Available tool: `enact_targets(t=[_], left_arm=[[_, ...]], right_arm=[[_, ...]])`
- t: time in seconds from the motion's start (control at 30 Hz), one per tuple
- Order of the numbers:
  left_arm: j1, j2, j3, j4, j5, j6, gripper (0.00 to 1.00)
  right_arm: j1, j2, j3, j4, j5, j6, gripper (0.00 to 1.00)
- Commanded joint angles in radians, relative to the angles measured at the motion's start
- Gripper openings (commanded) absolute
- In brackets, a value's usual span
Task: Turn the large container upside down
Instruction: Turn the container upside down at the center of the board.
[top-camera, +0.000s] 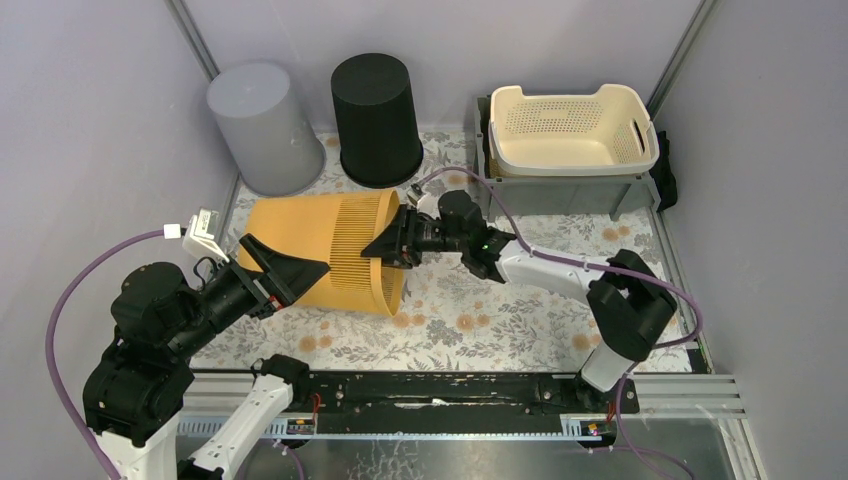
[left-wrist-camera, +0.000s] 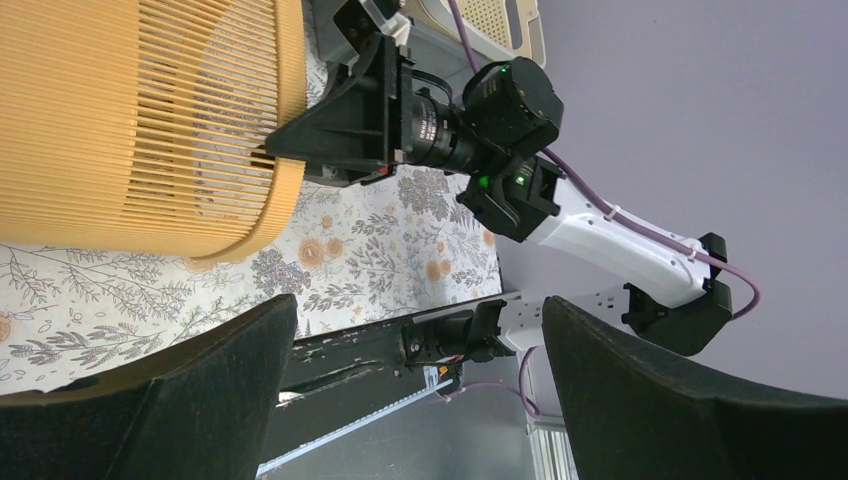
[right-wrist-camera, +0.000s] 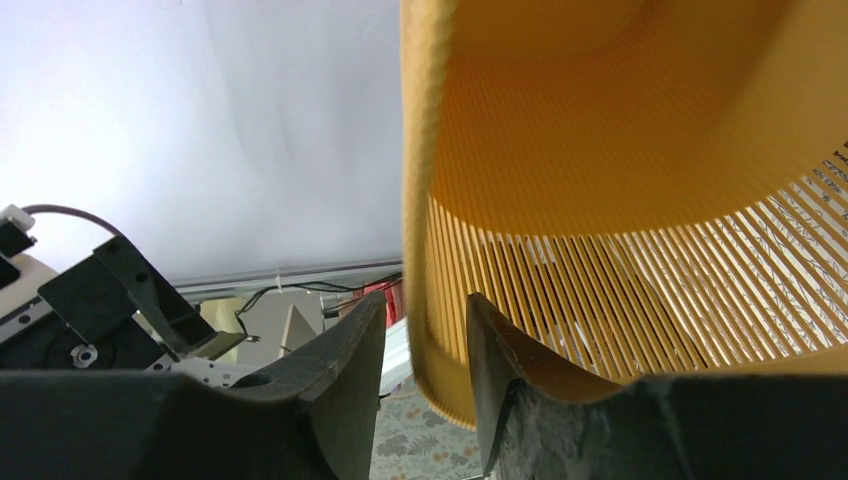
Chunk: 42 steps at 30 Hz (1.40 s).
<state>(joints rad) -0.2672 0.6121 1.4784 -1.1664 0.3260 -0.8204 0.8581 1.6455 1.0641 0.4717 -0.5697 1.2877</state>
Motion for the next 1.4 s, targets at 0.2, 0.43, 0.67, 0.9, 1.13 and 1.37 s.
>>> enact_targets(t=[0.2,0.43,0.67,0.9,1.13,1.37], left_arm=[[0.004,-0.008,-0.005,0.027,0.024,0.011,1.00],[0.003,-0.007,-0.008,0.027,0.025,0.018,1.00],[0.004,-0.005,-0.009,0.027,0.025,0.020,1.00],[0.004,-0.009,-0.008,0.027,0.025,0.019,1.00],[0.003,-0.009,-0.012,0.027,0.025,0.016,1.00],[0.004,-0.005,0.006,0.013,0.029,0.025,1.00]], right_arm=[[-0.007,0.114,0.110,0.106,-0.036,0.111,0.42],[-0.010,0.137,0.151,0.082,-0.021,0.113,0.36],[-0.010,0.163,0.202,0.045,-0.029,0.097,0.34],[-0.011,0.180,0.221,0.047,-0.038,0.098,0.19],[-0.010,0.178,0.219,0.095,-0.034,0.123,0.00],[-0.007,0.243,0.251,0.355,-0.038,0.243,0.00]])
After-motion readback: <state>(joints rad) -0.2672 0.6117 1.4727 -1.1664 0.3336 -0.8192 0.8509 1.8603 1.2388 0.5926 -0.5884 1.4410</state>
